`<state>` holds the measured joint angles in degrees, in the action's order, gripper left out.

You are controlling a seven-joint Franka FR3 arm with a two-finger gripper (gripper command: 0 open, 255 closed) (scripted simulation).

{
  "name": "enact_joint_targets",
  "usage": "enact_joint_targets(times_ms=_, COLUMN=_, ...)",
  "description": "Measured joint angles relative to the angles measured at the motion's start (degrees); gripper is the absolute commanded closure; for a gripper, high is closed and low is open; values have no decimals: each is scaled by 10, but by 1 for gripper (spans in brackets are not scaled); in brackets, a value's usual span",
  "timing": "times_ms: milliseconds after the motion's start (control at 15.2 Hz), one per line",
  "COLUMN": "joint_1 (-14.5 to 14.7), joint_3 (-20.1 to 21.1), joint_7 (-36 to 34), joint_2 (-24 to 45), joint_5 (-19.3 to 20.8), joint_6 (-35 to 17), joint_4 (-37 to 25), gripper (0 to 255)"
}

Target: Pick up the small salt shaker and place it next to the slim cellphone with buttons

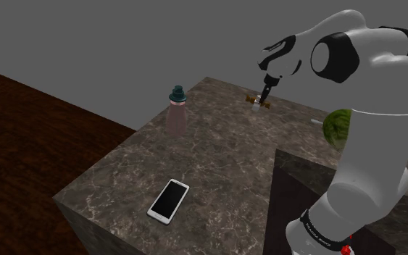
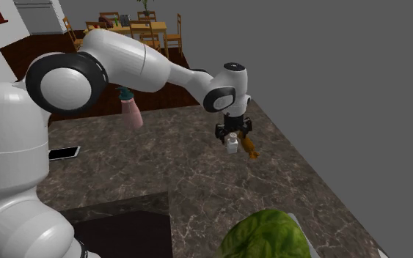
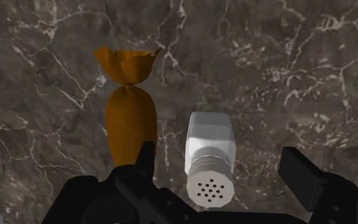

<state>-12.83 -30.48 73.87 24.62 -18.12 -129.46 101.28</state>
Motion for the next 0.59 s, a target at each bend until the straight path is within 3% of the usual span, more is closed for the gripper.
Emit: enact_joint_targets(times_ms=594, joint_1=-7, joint_3=9, joint_7=9, joint_2=23, joint_5=-15, joint_6=-21, joint_4=1, gripper=0)
